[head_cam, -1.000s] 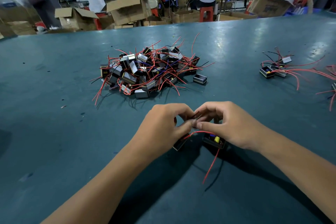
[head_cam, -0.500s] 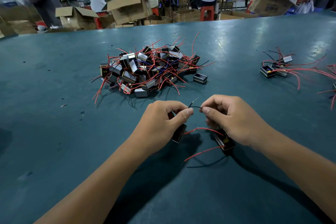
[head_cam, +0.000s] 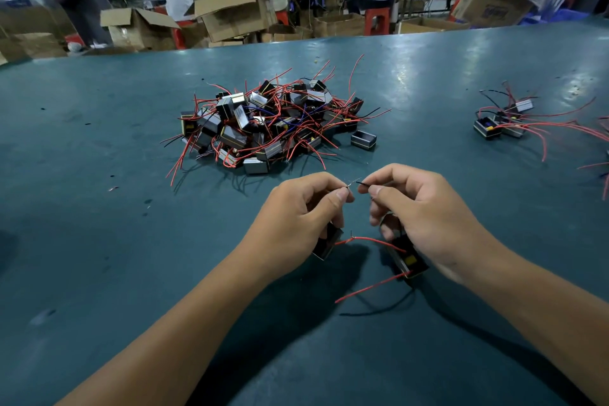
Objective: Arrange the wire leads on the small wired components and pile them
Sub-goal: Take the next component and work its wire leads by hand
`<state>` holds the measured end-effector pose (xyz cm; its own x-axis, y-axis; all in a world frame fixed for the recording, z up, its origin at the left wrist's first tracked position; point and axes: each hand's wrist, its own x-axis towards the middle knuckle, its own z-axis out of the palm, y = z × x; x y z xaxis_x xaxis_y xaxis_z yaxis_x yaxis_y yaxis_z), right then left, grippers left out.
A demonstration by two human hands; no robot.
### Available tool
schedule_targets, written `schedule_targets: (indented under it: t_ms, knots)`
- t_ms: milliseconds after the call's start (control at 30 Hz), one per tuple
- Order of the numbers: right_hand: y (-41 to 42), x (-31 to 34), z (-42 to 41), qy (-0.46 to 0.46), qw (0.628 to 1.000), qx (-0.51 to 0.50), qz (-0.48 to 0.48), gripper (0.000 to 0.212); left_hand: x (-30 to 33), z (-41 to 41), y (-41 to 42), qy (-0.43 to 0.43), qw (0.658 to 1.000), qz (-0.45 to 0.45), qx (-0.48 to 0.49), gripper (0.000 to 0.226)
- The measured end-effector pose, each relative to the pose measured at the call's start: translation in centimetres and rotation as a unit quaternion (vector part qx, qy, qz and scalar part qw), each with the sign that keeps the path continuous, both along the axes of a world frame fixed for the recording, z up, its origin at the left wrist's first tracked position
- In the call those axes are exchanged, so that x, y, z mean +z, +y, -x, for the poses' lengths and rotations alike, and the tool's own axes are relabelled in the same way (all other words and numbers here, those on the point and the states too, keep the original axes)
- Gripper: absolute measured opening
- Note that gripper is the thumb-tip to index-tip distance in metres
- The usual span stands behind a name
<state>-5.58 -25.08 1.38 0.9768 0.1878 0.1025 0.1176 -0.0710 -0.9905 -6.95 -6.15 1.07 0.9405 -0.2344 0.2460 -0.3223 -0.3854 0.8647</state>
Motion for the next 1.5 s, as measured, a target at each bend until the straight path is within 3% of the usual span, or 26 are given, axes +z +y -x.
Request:
schedule_targets:
  t_ms: [300, 700, 967, 1500]
  knots:
    - [0.5, -0.3, 0.4, 0.015, 0.999, 0.002, -0.049, 0.018, 0.1, 0.0, -0.1, 0.022, 0.999, 0.028, -0.011, 0.02]
    - [0.9, -0.7, 0.7, 0.017, 0.999, -0.002, -0.046, 0.015, 0.0, 0.0, -0.4, 0.041, 0.997, 0.06, -0.025, 0.02]
    - [1.3, -0.5, 1.0, 0.031, 0.996, -0.004, -0.087, 0.024, -0.4, -0.1, -0.5, 0.048, 0.997, 0.046, -0.028, 0.02]
    - [1.6, -0.6, 0.8, 0.018, 0.994, -0.007, -0.112, 0.02, -0.3, -0.2, -0.7, 0.049, 0.997, 0.056, -0.031, 0.021]
